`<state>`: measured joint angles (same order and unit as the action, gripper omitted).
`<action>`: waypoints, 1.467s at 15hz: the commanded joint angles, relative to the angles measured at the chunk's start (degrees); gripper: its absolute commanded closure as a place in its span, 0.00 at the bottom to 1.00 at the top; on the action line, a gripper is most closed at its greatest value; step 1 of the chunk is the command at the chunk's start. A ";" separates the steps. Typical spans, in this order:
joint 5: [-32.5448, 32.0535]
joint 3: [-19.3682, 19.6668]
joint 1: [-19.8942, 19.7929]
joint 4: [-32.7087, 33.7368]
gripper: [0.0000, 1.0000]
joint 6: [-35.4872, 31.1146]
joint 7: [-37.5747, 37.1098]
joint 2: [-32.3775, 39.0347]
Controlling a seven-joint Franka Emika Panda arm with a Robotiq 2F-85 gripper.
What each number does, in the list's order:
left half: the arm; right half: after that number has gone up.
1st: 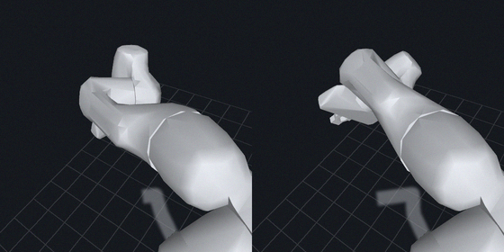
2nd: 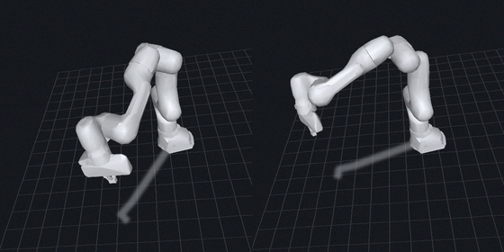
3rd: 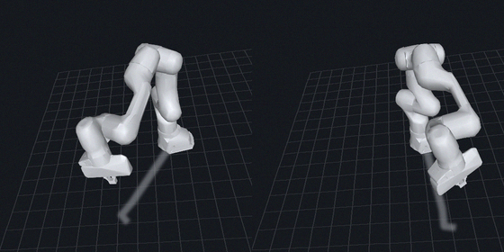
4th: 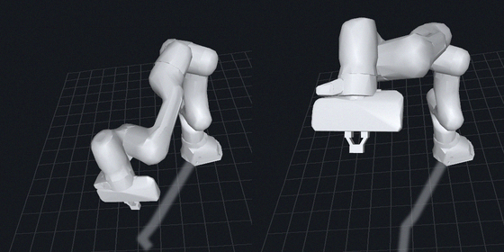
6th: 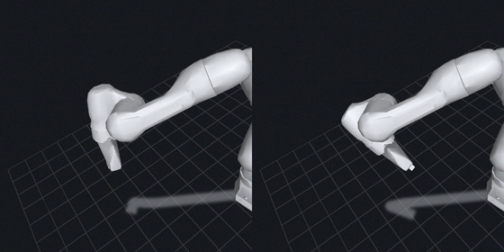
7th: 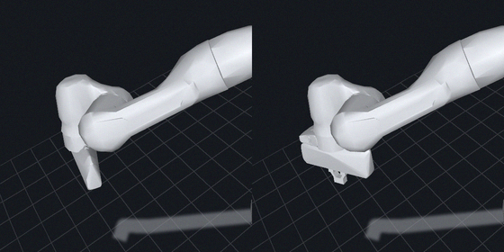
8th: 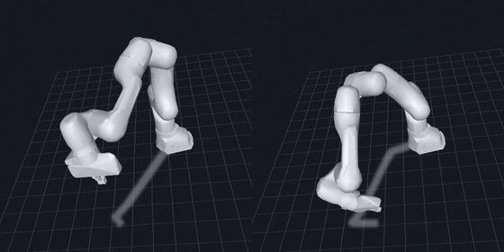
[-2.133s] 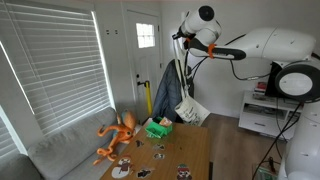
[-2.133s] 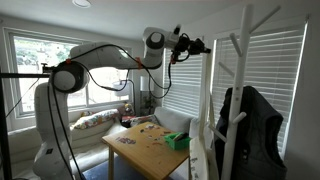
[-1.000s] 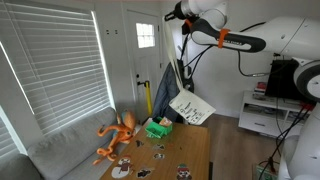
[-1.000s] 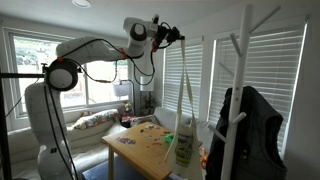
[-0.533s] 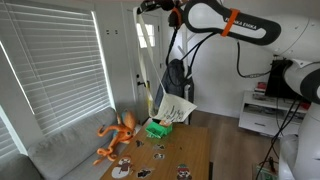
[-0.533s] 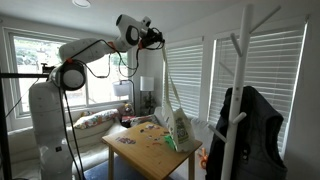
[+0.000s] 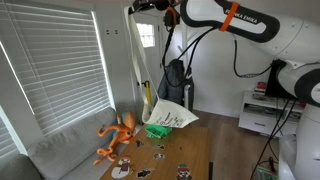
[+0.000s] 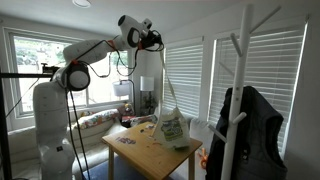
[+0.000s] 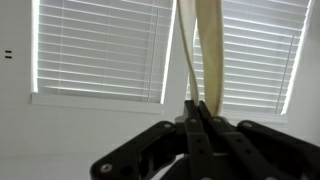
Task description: Pick up the white tote bag from the coat hanger stand and put it on the table
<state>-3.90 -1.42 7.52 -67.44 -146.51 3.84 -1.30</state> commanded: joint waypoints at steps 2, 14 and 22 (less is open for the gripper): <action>7.13 -1.94 2.02 -4.78 0.99 5.95 4.04 -1.22; 34.03 -6.51 6.39 -7.91 0.96 5.63 13.28 2.59; 44.23 -11.85 9.22 3.55 0.99 5.75 24.77 14.75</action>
<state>36.71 -11.33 15.87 -71.66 -140.89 23.37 6.65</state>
